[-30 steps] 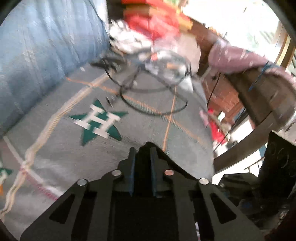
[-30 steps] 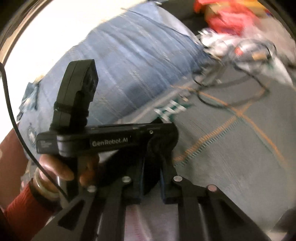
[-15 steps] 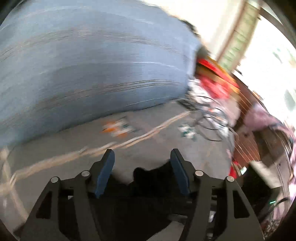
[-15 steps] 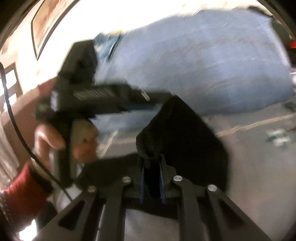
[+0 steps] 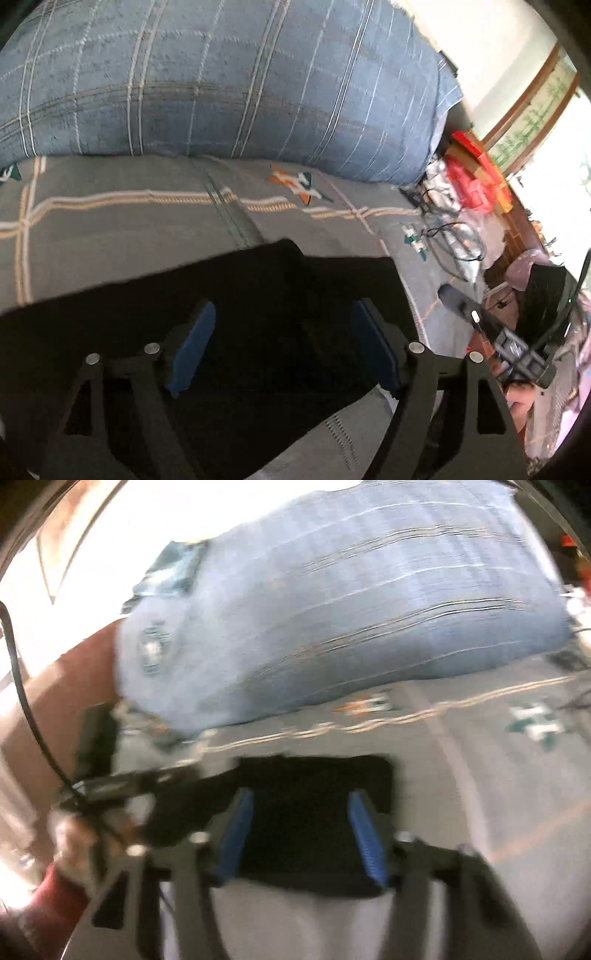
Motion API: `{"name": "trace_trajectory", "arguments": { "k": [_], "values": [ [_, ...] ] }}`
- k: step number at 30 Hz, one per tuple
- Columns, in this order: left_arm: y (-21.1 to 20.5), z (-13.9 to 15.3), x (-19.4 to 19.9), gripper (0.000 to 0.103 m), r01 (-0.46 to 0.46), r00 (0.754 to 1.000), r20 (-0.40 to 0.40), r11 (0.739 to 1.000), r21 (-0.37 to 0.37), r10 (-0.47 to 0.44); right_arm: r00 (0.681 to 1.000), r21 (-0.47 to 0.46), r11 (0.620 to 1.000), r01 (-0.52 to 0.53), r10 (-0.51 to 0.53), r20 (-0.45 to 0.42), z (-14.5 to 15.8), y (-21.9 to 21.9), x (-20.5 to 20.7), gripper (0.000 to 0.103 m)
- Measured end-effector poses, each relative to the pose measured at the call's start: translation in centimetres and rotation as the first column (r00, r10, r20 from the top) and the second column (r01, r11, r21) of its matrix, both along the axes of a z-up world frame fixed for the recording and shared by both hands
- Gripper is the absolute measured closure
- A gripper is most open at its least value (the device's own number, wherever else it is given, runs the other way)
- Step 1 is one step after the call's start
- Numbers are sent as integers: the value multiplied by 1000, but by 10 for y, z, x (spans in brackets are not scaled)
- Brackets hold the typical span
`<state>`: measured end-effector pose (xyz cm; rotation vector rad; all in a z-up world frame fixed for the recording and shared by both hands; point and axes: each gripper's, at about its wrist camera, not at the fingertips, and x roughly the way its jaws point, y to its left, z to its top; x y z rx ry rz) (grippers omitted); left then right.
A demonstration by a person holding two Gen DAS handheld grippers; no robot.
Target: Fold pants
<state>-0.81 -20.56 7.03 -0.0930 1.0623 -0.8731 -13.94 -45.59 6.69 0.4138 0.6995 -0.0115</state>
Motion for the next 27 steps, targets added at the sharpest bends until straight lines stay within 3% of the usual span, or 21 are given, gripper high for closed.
{"name": "trace_trajectory", "arguments": {
  "k": [4,8,9,20,27],
  "values": [
    [-13,-3,-13,25,-2,1000,24,1000,-22,3,999,7,1000,-21,22,-35,-23,0,31,93],
    [-23,-24,-8,26,-69,997,32,992,108,66,992,31,999,-38,41,-119,-59,4,49,93],
    [-23,-26,-9,26,-74,997,37,992,99,71,993,40,998,-40,44,-111,-63,4,49,93],
    [-19,-8,-9,25,-112,992,65,990,82,107,996,-2,998,-63,63,-65,-27,18,4,87],
    [-25,-17,5,25,-162,986,65,982,97,156,989,-1,994,-110,110,-95,-38,36,-6,86]
  ]
}}
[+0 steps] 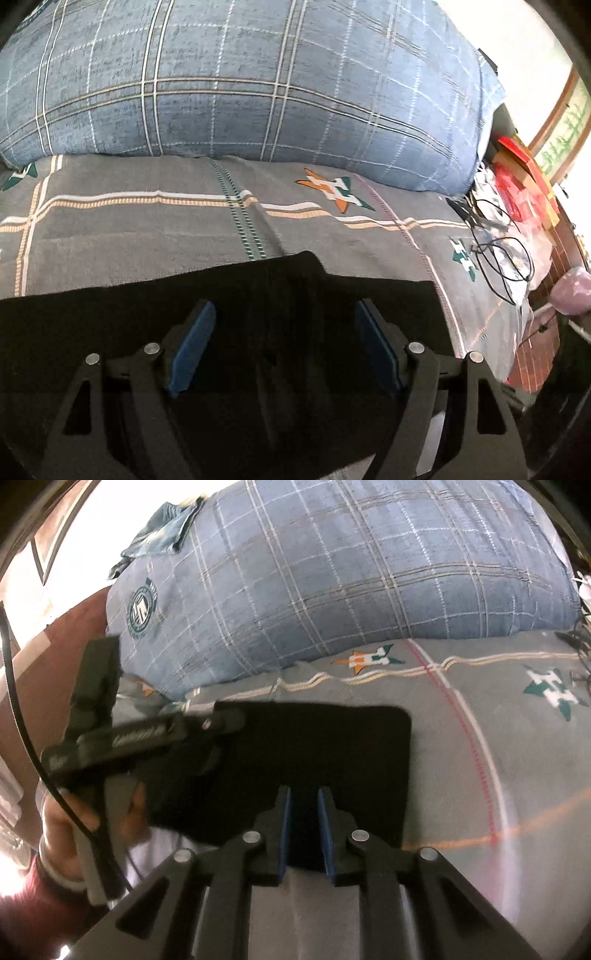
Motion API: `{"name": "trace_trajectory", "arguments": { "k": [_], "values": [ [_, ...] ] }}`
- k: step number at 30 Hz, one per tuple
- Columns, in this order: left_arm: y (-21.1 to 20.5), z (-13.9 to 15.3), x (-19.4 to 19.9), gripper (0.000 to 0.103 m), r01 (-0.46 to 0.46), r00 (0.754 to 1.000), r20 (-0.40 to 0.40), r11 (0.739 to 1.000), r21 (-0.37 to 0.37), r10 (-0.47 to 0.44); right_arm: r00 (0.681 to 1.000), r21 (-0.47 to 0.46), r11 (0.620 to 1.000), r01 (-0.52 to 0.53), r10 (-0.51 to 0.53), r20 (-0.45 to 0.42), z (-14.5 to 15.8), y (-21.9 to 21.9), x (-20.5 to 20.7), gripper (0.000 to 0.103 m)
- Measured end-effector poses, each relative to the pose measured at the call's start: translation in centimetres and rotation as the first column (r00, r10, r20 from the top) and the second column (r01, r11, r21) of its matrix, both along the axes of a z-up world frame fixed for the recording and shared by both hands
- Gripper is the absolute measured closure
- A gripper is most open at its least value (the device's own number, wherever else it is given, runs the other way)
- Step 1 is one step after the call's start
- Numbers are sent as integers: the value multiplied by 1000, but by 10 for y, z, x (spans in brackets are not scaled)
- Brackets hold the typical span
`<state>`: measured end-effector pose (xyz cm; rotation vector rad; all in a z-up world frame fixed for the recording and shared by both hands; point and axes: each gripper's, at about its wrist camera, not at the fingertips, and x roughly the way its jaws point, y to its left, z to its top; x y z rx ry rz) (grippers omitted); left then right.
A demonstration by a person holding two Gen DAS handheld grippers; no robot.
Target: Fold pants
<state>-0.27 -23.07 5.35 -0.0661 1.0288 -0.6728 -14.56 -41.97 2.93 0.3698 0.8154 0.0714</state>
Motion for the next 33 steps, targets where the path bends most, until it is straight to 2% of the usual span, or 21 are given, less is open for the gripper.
{"name": "trace_trajectory", "arguments": {
  "k": [3,6,9,11,12,17,19,22,23,24,29,33],
  "values": [
    [1,-6,-1,26,-1,1000,2,1000,7,1,1000,-12,1000,-8,8,-31,-14,7,4,86],
    [4,-4,-4,26,-2,1000,2,1000,4,2,1000,-8,1000,-6,5,-25,-11,7,3,84],
    [18,2,-8,25,-36,999,-38,999,-38,35,1000,4,1000,-11,11,5,-1,8,-1,77],
    [31,4,-16,25,-51,997,-60,998,-46,48,1000,15,1000,-14,14,20,4,10,-4,67],
    [39,6,-23,25,-56,997,-53,998,-38,54,999,18,1000,-17,17,28,7,13,-4,64],
    [79,12,-59,25,-98,995,24,995,-14,98,999,20,1000,-21,20,32,13,27,-3,64],
    [94,13,-70,25,-130,991,43,992,-1,130,999,47,999,-15,14,36,16,33,-3,64],
    [117,12,-85,25,-163,985,45,986,-14,164,999,73,997,-13,11,35,17,41,-2,61],
    [121,13,-88,25,-172,984,43,985,-16,172,1000,70,998,-7,5,26,17,45,-1,54],
    [127,13,-92,25,-180,983,40,984,-17,180,1000,68,998,-7,6,22,18,49,0,52],
    [142,23,-106,22,-190,979,71,982,-10,190,999,52,998,-17,15,38,29,65,0,52],
    [148,28,-110,21,-192,978,71,981,-32,194,997,67,997,-22,17,78,44,75,-3,52]
  ]
}}
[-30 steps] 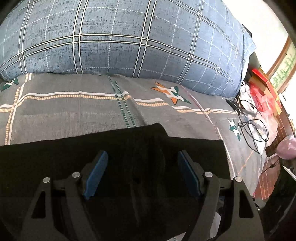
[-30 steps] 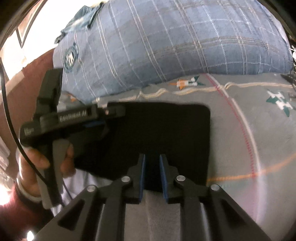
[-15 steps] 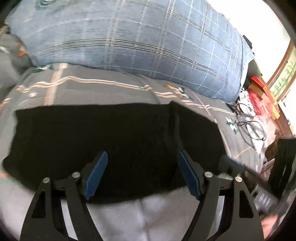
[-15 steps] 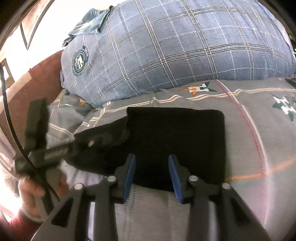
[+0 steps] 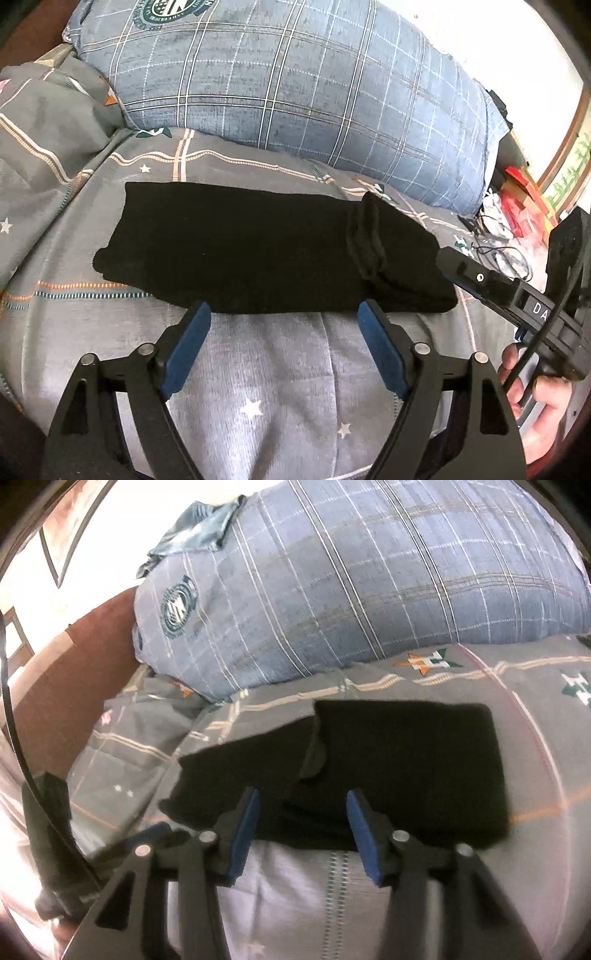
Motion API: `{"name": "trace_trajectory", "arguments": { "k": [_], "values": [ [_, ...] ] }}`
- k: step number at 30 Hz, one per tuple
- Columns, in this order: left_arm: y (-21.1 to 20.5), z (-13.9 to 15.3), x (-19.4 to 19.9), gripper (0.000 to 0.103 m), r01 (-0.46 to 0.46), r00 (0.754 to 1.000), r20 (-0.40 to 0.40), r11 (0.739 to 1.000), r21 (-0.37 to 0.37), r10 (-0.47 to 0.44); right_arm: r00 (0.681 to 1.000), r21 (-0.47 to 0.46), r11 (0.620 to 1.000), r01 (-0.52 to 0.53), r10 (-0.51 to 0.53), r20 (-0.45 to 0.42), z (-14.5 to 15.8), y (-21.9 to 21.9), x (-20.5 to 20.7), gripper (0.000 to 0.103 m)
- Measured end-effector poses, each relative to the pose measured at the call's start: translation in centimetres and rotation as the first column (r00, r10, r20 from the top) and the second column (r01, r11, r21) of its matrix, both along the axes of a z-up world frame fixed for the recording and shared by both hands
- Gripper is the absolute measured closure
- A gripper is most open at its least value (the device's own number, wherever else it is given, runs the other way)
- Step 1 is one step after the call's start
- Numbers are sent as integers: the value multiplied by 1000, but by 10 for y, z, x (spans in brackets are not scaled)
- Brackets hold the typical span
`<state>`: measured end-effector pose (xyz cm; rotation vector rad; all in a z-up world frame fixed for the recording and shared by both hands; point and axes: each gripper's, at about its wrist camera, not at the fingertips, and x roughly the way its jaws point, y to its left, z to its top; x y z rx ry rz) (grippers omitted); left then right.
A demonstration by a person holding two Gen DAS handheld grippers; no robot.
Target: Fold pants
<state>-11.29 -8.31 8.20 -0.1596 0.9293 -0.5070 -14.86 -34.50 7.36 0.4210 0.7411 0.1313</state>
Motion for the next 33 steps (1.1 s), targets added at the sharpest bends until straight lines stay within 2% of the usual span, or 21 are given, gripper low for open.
{"name": "trace_trajectory", "arguments": {
  "k": [5,15,25,28,33],
  "values": [
    [8,5,-6,21,-4,1000,29,1000,4,4,1000,13,1000,-8,8,16,4,9,-1,45],
    [28,-3,8,20,-63,998,-4,997,-49,63,1000,-4,1000,-23,23,-21,-7,11,31,45],
    [71,-40,30,20,-197,978,-92,974,-113,187,999,-44,999,-9,7,-32,-10,-3,49,42],
    [78,-52,39,20,-238,966,-129,966,-100,225,998,-67,997,-28,25,-51,-19,-2,60,43],
    [83,-55,49,20,-287,953,-119,956,-55,279,998,-152,988,-35,27,-56,-30,7,82,44]
  ]
}}
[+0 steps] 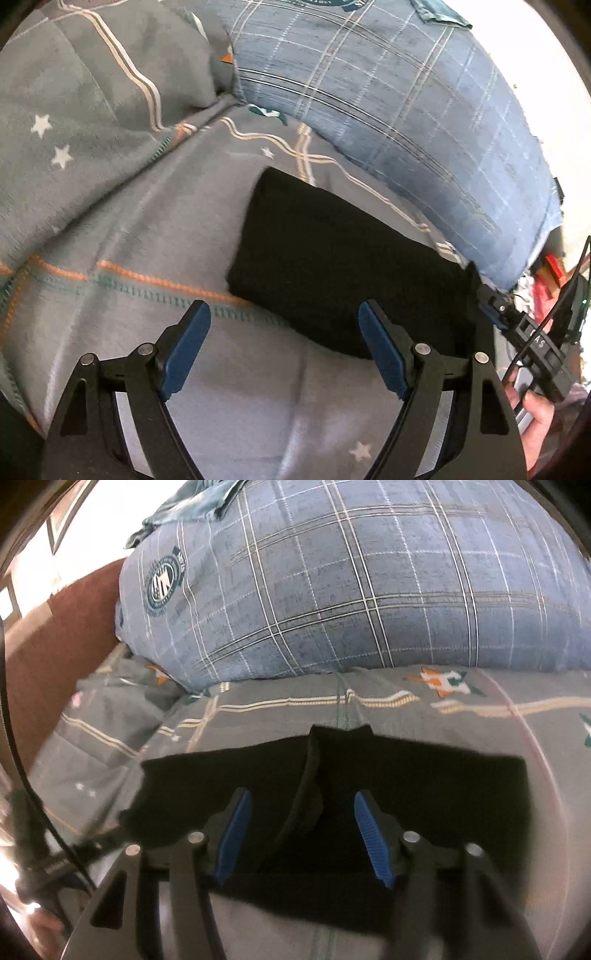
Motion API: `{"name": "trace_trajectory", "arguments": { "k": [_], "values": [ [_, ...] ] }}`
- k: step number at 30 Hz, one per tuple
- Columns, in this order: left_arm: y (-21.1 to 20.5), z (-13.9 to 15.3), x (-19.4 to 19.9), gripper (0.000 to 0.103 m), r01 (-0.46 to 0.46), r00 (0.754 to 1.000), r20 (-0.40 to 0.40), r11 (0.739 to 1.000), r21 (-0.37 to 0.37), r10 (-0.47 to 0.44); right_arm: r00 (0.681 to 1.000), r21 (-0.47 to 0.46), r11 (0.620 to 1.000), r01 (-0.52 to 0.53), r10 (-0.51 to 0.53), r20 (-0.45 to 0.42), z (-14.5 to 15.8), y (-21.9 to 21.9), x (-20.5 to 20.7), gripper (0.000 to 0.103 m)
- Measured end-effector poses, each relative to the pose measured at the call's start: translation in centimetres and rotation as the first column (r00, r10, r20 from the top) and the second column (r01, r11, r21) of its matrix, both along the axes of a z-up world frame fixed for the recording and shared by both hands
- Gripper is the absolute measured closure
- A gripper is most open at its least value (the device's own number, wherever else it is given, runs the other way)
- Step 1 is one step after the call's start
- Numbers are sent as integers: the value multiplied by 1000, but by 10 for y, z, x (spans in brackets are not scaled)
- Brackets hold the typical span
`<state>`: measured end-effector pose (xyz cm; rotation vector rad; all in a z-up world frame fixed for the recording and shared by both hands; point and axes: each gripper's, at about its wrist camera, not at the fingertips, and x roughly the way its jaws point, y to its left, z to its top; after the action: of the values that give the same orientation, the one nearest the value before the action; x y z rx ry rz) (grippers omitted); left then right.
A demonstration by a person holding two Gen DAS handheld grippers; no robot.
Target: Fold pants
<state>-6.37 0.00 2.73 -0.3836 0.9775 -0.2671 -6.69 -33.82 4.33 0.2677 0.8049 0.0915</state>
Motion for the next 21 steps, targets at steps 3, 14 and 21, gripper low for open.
{"name": "trace_trajectory", "arguments": {
  "k": [3,14,21],
  "values": [
    [0,2,7,20,-13,1000,10,999,36,13,999,28,999,-21,22,-30,-9,1,14,45],
    [-2,-1,19,20,-36,999,-1,997,67,36,996,-16,996,-86,86,-16,-9,16,13,43],
    [10,-2,5,19,-78,997,-8,996,-52,78,977,13,979,-206,205,56,21,35,9,43]
  ]
}}
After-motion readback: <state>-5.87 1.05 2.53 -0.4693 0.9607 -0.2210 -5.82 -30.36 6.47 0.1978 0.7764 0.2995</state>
